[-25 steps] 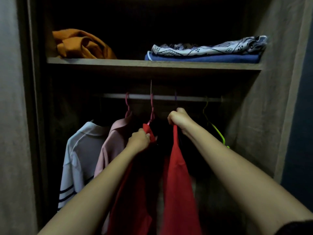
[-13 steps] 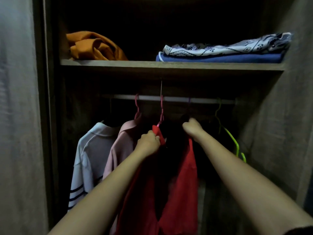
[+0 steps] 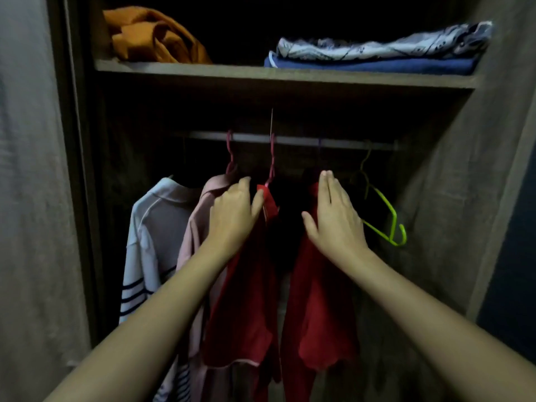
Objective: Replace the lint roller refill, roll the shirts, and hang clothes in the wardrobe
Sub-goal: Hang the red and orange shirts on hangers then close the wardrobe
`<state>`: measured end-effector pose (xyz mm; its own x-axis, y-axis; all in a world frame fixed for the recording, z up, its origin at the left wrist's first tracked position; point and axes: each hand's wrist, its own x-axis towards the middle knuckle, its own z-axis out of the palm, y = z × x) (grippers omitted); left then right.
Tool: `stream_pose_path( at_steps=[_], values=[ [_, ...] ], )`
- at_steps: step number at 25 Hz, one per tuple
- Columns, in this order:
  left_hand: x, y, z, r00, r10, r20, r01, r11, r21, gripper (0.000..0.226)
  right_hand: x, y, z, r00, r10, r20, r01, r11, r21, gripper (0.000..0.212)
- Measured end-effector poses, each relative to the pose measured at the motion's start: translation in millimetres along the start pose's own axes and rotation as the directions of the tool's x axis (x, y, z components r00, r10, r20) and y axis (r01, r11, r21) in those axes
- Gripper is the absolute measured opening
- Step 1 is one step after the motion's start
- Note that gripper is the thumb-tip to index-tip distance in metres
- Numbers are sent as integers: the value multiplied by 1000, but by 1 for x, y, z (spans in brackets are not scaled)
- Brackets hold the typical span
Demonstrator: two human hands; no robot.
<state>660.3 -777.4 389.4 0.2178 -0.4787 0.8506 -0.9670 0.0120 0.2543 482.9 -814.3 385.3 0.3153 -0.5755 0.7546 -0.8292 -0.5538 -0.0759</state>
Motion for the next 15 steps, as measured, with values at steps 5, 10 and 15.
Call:
stream_pose_path(
  at_steps=[5, 10, 15],
  values=[
    [83, 9, -72, 777, 439, -452, -444, 890, 102, 35, 56, -30, -57, 874, -354, -333, 294, 931, -216, 72],
    [170, -7, -128, 695, 540, -474, -519, 834, 189, 48, 136, -53, -92, 825, -442, -352, 321, 879, -353, 78],
    [226, -47, -162, 997, 73, -35, -50, 895, 444, 68, 170, -45, -91, 863, -459, -209, 331, 828, -453, 79]
  ],
)
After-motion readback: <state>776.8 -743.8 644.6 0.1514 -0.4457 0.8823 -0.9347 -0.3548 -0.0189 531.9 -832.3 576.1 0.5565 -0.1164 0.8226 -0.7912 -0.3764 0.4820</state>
